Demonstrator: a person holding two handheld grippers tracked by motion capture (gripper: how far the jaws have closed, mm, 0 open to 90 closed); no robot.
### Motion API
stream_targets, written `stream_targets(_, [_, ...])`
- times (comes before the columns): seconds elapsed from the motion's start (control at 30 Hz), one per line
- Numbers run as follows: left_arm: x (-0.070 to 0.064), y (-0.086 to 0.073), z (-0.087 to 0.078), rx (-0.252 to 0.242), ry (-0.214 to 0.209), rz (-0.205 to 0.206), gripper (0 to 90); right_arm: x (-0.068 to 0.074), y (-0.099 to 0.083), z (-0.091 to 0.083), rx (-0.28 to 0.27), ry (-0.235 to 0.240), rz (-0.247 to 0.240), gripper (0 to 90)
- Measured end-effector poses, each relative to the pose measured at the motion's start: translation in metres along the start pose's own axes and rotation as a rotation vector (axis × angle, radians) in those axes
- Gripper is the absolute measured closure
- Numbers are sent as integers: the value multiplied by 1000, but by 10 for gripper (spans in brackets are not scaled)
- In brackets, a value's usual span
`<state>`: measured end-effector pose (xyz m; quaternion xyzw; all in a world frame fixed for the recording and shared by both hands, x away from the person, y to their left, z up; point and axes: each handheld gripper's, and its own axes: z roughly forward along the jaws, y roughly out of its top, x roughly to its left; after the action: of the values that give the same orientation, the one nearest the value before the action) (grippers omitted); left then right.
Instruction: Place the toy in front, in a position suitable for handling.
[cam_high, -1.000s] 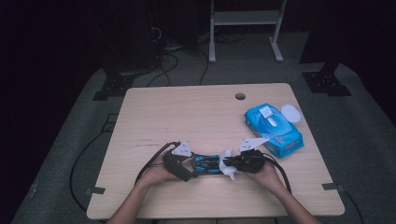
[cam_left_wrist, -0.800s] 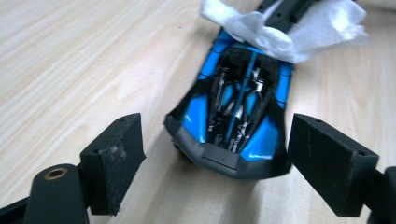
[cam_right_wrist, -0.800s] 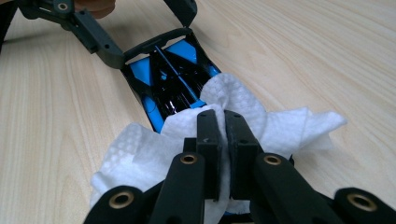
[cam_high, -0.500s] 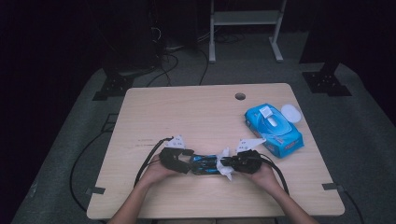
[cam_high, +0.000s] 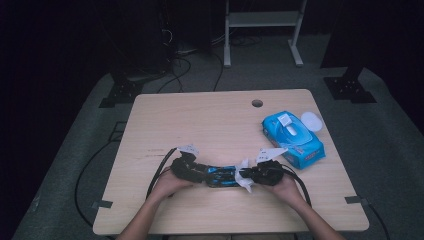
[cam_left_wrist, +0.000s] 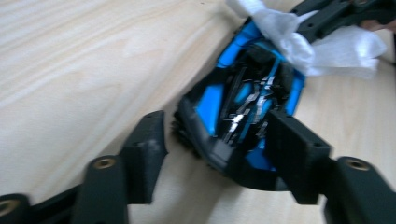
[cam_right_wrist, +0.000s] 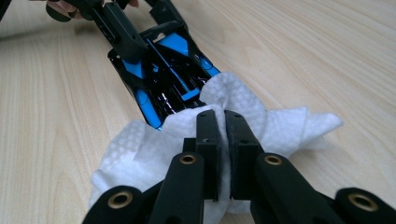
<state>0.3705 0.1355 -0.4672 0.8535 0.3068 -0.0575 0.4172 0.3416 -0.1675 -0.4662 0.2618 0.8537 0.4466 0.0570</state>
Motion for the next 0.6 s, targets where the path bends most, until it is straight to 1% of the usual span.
stream_targets(0.1, [2, 0, 0, -2, -3, -4, 461, 0, 0, 0, -2, -1, 2, 845])
stream_targets(0.17, [0, -2, -2, -22, 2, 34, 473, 0, -1, 0, -5, -4, 1, 845])
stream_targets(0.2, [-1, -2, -2, -29, 11, 50, 504, 0, -1, -1, -1, -4, 3, 844])
stream_targets(0.23, [-1, -3, -3, -30, 13, 58, 504, 0, -1, -1, -1, -4, 3, 844])
stream_targets(0.3, [-1, -5, -3, -42, 9, 41, 508, -1, -1, -2, -3, 2, 3, 844])
stream_targets(0.33, [-2, -5, -3, -40, 15, 50, 511, -2, -1, -2, -3, 4, 5, 844])
stream_targets(0.37, [-3, -5, -3, -39, 20, 64, 510, -1, 0, -2, 2, 0, -5, 842])
stream_targets(0.43, [-3, -6, -3, -54, 16, 83, 511, -1, 0, -3, 2, 0, -10, 842])
stream_targets(0.47, [-4, -7, -4, -60, 17, 104, 523, -2, 0, -5, 0, 6, -14, 840])
stream_targets(0.5, [-4, -7, -4, -60, 17, 104, 524, -2, 0, -5, 0, 6, -14, 840])
stream_targets(0.53, [-5, -7, -4, -68, 24, 127, 524, -5, 1, -7, -9, -3, -12, 840])
stream_targets(0.57, [-5, -7, -4, -68, 24, 127, 525, -5, 1, -7, -9, -3, -12, 840])
stream_targets(0.6, [-6, -8, -4, -75, 29, 141, 525, -7, 2, -9, -10, -6, -6, 840])
